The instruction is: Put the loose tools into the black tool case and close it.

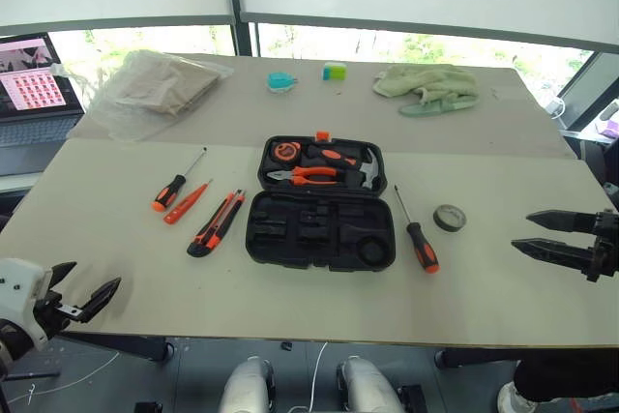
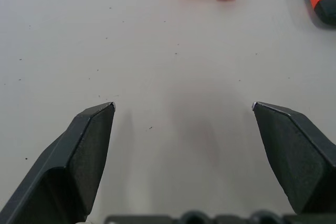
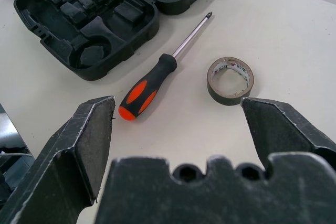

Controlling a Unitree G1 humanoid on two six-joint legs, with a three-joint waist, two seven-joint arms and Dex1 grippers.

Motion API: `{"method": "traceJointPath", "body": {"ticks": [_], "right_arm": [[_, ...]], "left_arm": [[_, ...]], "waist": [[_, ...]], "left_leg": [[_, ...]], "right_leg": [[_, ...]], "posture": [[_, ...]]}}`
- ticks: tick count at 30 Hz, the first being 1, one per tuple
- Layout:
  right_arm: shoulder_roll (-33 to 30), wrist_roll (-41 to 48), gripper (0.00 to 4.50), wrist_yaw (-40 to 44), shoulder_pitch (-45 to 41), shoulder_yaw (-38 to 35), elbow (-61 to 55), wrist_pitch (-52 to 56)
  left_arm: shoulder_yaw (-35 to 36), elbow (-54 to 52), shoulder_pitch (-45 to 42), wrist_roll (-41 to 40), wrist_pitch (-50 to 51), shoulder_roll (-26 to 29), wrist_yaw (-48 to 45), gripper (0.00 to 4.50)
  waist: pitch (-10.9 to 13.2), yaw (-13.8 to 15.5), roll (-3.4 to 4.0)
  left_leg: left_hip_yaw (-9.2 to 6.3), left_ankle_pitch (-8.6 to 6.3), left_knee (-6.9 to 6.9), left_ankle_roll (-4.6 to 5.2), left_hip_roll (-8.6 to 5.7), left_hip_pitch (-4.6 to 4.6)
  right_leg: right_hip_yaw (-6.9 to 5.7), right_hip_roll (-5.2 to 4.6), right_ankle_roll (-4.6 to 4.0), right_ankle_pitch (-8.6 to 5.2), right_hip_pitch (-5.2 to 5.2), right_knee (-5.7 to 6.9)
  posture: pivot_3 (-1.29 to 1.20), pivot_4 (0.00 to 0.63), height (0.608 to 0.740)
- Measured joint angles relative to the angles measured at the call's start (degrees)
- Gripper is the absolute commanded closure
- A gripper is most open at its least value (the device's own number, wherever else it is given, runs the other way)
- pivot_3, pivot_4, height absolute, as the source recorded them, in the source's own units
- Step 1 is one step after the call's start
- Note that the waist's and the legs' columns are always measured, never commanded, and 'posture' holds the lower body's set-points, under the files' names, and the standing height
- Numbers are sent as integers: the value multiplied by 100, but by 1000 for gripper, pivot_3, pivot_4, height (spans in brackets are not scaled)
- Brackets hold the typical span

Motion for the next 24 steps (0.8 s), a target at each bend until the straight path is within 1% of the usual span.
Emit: {"method": "traceJointPath", "body": {"ticks": [3, 6, 9, 12, 13, 16, 17, 18, 19, 20, 24], "right_arm": [[4, -10, 48, -29, 42, -2, -34, 1], [80, -204, 48, -242, 85, 0, -79, -167], [155, -290, 48, -492, 85, -1, -254, -241], [158, -208, 48, -637, -33, -11, -649, -135], [158, -85, 48, -728, -172, -19, -921, 34], [157, 315, 48, -891, -543, 3, -1665, 418], [156, 443, 48, -933, -599, 6, -1880, 525], [165, 625, 48, -998, -674, 86, -2226, 695], [180, 705, 48, -1020, -728, 137, -2374, 746], [204, 835, 48, -1102, -800, 240, -2680, 853], [355, 1179, 48, -1340, -1113, 611, -3355, 1058]], "left_arm": [[-44, 39, -77, 21, -1, 0, 25, 0], [-308, 93, -253, 77, 105, -3, 155, 0], [-441, -124, -395, -25, 627, 41, 227, 0], [-520, -332, -853, -189, 1151, 363, 343, 0], [-647, -315, -1311, -198, 1513, 589, 475, 0], [-1084, -158, -2318, -177, 2140, 971, 704, 0], [-1245, -39, -2588, -174, 2264, 1017, 718, 0], [-1571, 265, -3129, -167, 2548, 1020, 757, 0], [-1687, 368, -3287, -163, 2637, 1020, 771, 0], [-2018, 722, -3741, -89, 2844, 1013, 822, 0], [-2723, 1777, -4848, 261, 3026, 989, 905, 0]], "waist": [[-1, 2, 1], [-2, 17, -1], [-2, 5, -2], [-2, 10, -1], [-1, 19, 1], [-1, 14, 3], [-1, 14, 2], [-1, 14, 1], [0, 15, 0], [1, 15, -2], [5, -2, -8]], "left_leg": [[1, 0, 0, 0, -1, 1], [5, 0, 1, 0, -2, 0], [2, 1, 1, -1, -2, -2], [1, 8, 1, -12, -1, -2], [-1, 11, 2, -17, -2, 2], [-7, 17, 2, -23, -2, 1], [-8, 17, 1, -23, -2, -2], [-10, 17, 1, -23, -2, -3], [-12, 17, 1, -23, -1, -7], [-15, 17, 1, -23, -2, -10], [-22, 18, 5, -24, -2, -30]], "right_leg": [[0, 0, 0, 0, 1, 0], [-3, -1, 1, 0, 2, 3], [-2, 0, 1, 0, -1, 8], [-4, 6, 0, 0, -3, 21], [-6, 7, -1, -1, 0, 27], [-11, 11, -1, 0, 4, 28], [-11, 11, -1, 0, 1, 27], [-14, 13, -1, 0, 3, 28], [-16, 14, -1, 0, 0, 27], [-19, 15, -1, 0, -1, 30], [-24, 21, -2, 1, -12, 30]], "posture": [[0, 150, 740], [0, 150, 740], [0, 150, 740], [0, 150, 740], [0, 150, 740], [0, 150, 740], [0, 150, 740], [0, 150, 740], [0, 150, 740], [0, 150, 740], [0, 150, 740]]}}
